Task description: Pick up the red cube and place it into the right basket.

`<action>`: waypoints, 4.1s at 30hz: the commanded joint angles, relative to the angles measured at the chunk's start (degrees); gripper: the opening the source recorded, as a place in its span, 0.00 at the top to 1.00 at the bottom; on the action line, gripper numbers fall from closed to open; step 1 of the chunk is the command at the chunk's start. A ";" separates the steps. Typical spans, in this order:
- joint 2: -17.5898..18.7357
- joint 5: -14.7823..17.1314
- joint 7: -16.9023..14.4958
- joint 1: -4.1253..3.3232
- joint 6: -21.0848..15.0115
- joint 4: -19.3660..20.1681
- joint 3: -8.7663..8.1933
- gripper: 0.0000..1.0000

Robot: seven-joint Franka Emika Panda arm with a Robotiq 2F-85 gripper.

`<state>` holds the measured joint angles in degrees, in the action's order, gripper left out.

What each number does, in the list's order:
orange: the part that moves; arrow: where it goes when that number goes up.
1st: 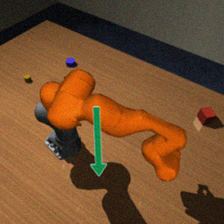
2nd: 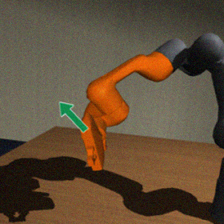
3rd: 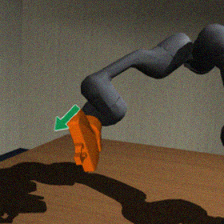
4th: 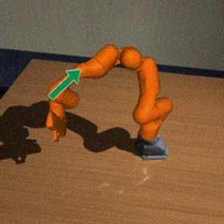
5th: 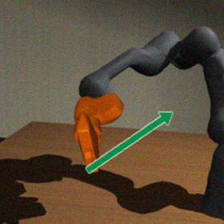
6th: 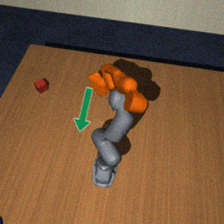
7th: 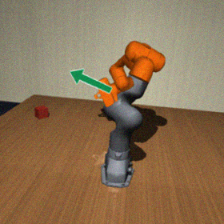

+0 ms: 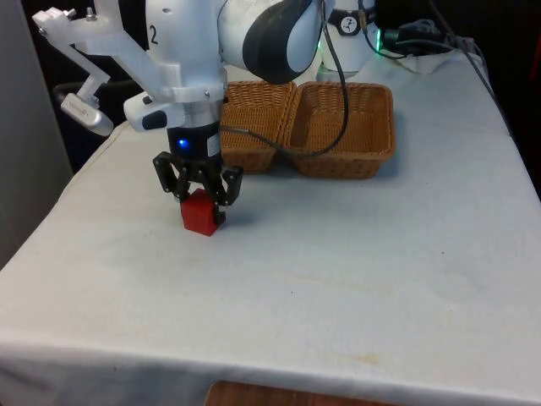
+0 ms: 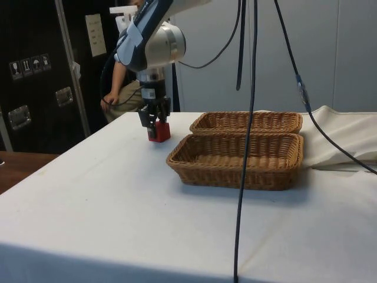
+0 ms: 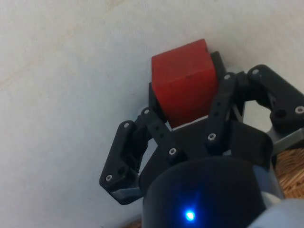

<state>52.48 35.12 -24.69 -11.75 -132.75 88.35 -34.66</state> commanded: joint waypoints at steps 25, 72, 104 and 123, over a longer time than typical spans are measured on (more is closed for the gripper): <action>-8.08 -2.01 0.00 -2.92 3.67 4.64 -2.92 0.94; -32.54 -14.50 0.06 -7.16 2.92 24.41 -5.50 0.94; -40.91 -30.14 3.44 -7.05 -6.88 40.57 -6.02 0.94; -40.79 -29.79 5.04 -6.70 -15.53 48.01 -3.78 0.94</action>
<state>11.46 4.87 -19.71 -18.45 -147.02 135.91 -38.62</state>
